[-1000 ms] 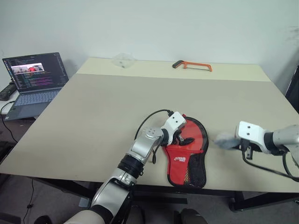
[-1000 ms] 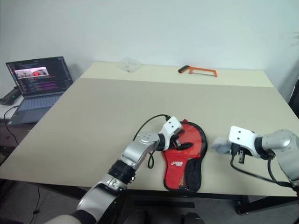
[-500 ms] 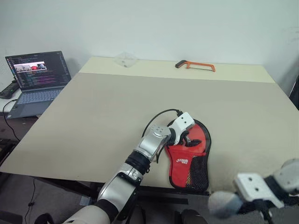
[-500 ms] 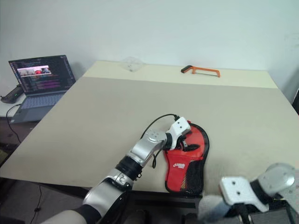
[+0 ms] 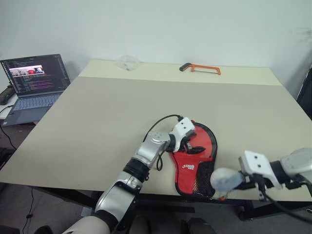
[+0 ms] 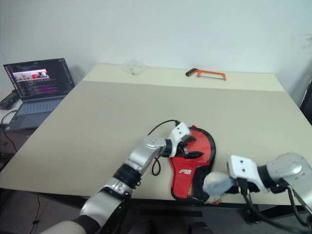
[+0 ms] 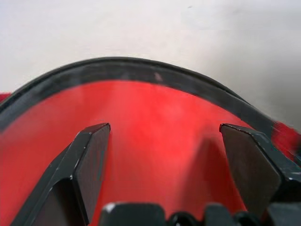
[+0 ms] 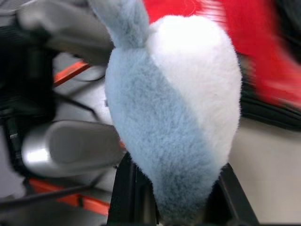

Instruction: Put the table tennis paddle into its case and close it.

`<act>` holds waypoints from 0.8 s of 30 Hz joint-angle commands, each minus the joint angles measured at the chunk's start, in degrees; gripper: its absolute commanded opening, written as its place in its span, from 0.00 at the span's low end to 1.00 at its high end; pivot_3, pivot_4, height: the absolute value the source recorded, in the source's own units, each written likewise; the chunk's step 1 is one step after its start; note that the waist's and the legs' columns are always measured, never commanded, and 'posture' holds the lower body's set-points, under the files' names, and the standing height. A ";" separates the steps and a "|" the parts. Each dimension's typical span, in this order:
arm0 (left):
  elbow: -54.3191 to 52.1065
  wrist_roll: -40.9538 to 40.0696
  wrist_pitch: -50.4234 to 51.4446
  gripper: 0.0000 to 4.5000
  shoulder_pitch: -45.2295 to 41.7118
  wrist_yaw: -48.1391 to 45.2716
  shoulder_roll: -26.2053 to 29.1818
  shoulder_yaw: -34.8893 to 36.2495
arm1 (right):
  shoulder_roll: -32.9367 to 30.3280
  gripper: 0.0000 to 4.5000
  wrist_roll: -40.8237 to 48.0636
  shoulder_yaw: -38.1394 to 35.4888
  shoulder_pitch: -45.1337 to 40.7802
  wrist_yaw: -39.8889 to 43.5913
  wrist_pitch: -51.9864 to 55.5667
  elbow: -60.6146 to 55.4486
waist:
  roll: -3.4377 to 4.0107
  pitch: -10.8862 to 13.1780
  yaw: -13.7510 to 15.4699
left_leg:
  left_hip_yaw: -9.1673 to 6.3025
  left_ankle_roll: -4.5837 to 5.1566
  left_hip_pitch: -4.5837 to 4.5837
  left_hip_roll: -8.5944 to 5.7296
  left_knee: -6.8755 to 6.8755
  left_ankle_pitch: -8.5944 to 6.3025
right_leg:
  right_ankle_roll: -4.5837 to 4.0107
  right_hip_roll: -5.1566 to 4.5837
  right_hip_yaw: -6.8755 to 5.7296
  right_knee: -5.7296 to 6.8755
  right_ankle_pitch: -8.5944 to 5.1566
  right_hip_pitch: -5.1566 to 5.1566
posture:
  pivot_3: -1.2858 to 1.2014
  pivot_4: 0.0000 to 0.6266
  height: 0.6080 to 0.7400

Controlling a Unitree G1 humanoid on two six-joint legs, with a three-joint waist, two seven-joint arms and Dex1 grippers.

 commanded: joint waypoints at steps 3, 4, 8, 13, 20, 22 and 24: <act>-13.09 -6.55 -4.83 0.91 1.80 -10.01 8.79 4.36 | -0.96 0.52 -0.22 1.33 0.33 2.69 -1.17 2.38 | 0.08 0.06 0.04 | 0.02 -0.01 -0.02 0.01 -0.01 -0.01 | -0.23 -0.01 -0.01 0.00 0.03 0.00 | 0.52 0.24 1.00; -14.09 -7.50 -4.09 0.91 1.91 -10.75 10.74 5.52 | -0.86 0.59 0.07 1.15 -0.15 2.80 -0.98 2.85 | 0.08 0.06 0.03 | 0.03 -0.01 -0.02 0.01 -0.01 -0.01 | -0.22 -0.01 -0.01 0.00 0.03 0.00 | 0.52 0.24 1.00; -17.45 -12.00 -1.69 0.91 2.88 -13.56 18.44 11.27 | -1.94 0.91 2.06 -1.89 -1.85 4.25 -0.19 4.97 | 0.11 0.15 -0.14 | 0.03 -0.01 0.00 0.03 0.03 -0.01 | -0.01 -0.01 -0.01 0.04 -0.08 0.02 | 0.52 0.24 1.00; -22.85 -20.53 4.57 0.91 6.99 -19.96 32.72 21.10 | -4.53 1.00 9.79 -15.47 0.36 8.18 3.95 6.41 | 0.20 0.40 -0.47 | 0.03 -0.01 0.02 0.08 0.03 -0.01 | -0.02 -0.01 -0.03 0.11 -0.08 0.00 | 0.52 0.24 1.00; -22.72 -26.14 10.44 0.91 12.31 -25.12 48.56 31.37 | -6.01 1.00 11.99 -32.32 5.31 10.44 7.54 8.36 | 0.16 0.44 0.04 | 0.00 -0.02 0.01 0.10 0.01 -0.01 | -0.08 -0.09 -0.18 0.05 -0.12 0.05 | 0.52 0.24 1.00; -22.56 -25.58 9.98 0.91 15.11 -25.86 51.39 32.65 | -6.44 1.00 11.26 -33.57 6.03 11.03 6.72 8.88 | 0.18 0.45 -0.04 | 0.04 -0.02 0.04 0.11 0.02 -0.01 | -0.09 -0.12 -0.14 0.06 -0.13 0.04 | 0.52 0.24 1.00; -22.26 -24.32 8.04 0.91 17.67 -26.14 52.96 33.01 | -6.65 1.00 10.93 -32.59 5.48 10.59 5.92 9.34 | 0.18 0.45 -0.07 | 0.09 -0.01 0.07 0.12 0.02 -0.01 | -0.41 -0.15 -0.11 0.08 -0.30 0.03 | 0.52 0.24 1.00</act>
